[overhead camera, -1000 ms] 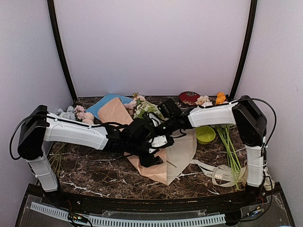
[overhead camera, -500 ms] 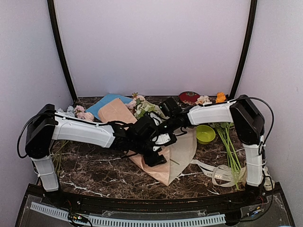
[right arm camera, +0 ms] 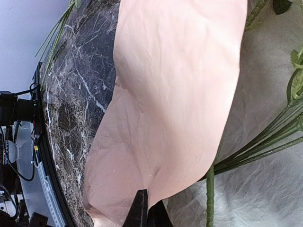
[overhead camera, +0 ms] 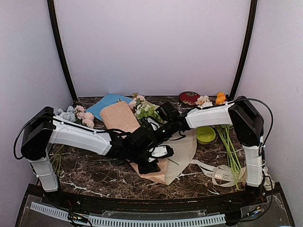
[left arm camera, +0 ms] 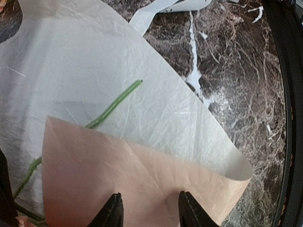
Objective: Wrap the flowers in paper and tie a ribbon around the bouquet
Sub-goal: Press the fold line of the 2/3-folded wrapping paper.
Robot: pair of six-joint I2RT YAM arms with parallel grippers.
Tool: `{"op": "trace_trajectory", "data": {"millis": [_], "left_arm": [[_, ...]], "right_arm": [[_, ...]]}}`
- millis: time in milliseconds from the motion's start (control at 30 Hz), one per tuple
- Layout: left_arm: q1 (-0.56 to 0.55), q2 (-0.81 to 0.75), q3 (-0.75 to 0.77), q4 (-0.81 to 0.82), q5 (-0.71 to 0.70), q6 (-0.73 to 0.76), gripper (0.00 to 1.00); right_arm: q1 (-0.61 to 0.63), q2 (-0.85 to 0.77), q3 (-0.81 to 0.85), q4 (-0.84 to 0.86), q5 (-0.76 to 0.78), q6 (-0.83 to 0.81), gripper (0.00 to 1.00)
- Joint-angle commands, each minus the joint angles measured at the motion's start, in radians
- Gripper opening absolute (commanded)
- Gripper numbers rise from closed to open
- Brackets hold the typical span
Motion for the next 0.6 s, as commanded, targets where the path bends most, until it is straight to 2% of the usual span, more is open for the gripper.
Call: {"op": "trace_trajectory", "data": {"millis": [0,200,333,567], "left_arm": [[0.002,0.017,-0.030,-0.005,-0.012,-0.011,0.41],[0.001,0.071,-0.009,-0.003,-0.060,-0.024,0.44],[0.001,0.127,0.017,-0.058,-0.083,-0.029,0.42],[0.001,0.072,-0.033,-0.003,-0.046,-0.032,0.44]], "right_arm": [[0.001,-0.032,-0.023,0.004,-0.008,0.008,0.00],[0.002,-0.041,-0.040,0.005,-0.014,0.015,0.00],[0.003,-0.072,-0.076,0.000,0.010,0.021,0.00],[0.003,-0.143,-0.176,0.012,0.065,0.042,0.00]]}}
